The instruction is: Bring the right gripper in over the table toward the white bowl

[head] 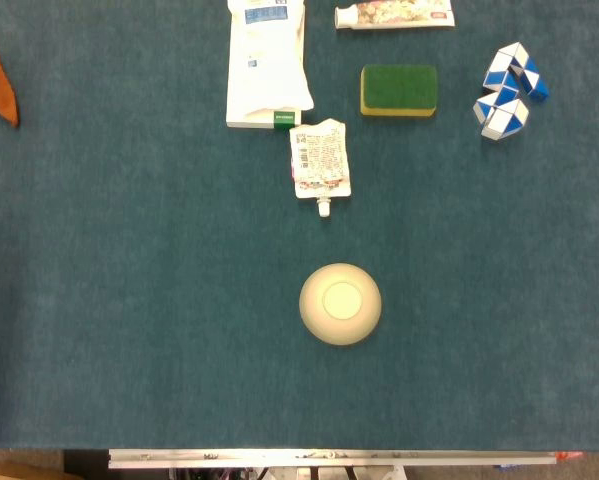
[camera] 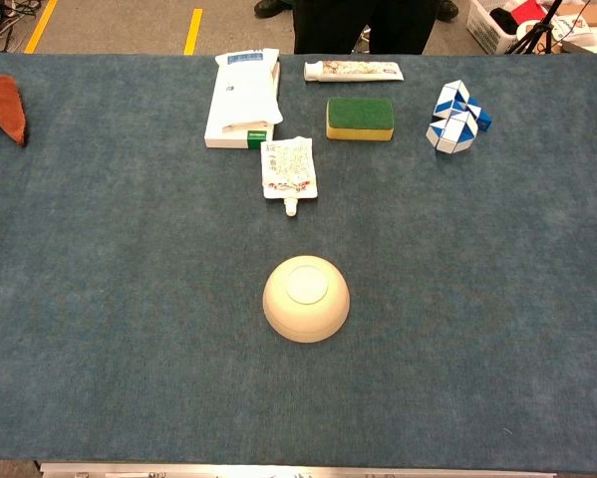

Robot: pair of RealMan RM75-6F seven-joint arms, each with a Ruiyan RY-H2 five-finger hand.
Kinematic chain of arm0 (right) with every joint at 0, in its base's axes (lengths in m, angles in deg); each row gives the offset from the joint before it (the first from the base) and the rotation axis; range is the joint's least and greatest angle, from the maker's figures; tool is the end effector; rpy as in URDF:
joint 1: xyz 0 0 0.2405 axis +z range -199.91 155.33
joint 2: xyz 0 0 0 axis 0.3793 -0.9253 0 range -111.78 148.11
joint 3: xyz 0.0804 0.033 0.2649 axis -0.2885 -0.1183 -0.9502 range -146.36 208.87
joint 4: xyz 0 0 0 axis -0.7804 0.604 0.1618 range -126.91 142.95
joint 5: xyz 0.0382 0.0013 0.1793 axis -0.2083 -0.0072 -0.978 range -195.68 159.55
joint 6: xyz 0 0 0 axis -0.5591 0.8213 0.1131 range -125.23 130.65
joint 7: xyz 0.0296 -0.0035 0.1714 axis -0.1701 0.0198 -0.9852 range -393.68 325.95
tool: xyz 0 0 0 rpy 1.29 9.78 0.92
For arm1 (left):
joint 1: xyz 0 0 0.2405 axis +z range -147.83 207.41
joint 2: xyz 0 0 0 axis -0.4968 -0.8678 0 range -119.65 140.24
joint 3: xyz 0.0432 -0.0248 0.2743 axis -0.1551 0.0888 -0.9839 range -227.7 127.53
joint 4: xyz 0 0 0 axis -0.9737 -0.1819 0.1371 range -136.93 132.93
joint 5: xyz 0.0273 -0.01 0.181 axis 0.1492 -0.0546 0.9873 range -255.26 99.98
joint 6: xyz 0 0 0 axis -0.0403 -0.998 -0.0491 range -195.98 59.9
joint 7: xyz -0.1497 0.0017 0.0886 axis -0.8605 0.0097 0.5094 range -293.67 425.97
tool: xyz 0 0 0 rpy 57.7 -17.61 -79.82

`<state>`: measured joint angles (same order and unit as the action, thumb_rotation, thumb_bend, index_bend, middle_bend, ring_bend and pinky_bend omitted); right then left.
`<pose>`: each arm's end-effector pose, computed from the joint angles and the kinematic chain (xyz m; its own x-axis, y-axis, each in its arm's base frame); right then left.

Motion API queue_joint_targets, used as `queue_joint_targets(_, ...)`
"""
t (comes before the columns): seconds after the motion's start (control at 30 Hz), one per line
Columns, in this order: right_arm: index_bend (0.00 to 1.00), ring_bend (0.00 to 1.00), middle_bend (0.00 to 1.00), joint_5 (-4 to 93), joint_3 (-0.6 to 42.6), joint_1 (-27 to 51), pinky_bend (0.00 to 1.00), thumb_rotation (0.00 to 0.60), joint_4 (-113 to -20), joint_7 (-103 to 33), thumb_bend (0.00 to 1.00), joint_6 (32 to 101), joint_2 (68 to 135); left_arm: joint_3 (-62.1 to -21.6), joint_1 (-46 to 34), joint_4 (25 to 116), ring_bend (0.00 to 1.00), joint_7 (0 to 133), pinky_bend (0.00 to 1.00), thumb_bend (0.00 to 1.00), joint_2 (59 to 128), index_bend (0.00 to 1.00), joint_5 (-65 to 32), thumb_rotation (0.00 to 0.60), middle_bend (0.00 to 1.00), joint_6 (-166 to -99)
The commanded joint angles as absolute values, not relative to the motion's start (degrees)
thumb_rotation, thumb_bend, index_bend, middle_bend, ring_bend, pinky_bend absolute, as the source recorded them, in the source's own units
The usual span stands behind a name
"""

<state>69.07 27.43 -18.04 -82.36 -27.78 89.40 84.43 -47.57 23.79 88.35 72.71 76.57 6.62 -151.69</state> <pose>-0.3203 -0.2103 0.1896 0.4872 0.0400 0.8724 -0.8727 -0.0145 0.4880 -0.3275 0.2161 0.1807 0.4932 0.0259 0.8695 0.8698 0.0005 -0.4934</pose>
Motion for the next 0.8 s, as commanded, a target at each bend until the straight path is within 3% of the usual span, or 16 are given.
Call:
queue_joint_targets(0.03, 0.46, 0.26, 0.44, 69.01, 27.47, -18.02, 0.1, 0.6, -82.38, -27.56, 0.18, 89.31, 84.49, -47.53, 23.82, 88.39, 0.32, 72.58, 0.48, 0.21, 76.46, 0.47, 6.59, 0.6, 0.34, -151.75)
queue_joint_targets(0.8, 0.46, 0.26, 0.44, 69.99, 27.74, -18.28, 0.1, 0.6, -83.22, -27.37, 0.18, 90.0, 84.4, -48.0, 24.17, 89.3, 0.32, 72.86, 0.48, 0.21, 76.07, 0.47, 7.59, 0.6, 0.34, -152.61)
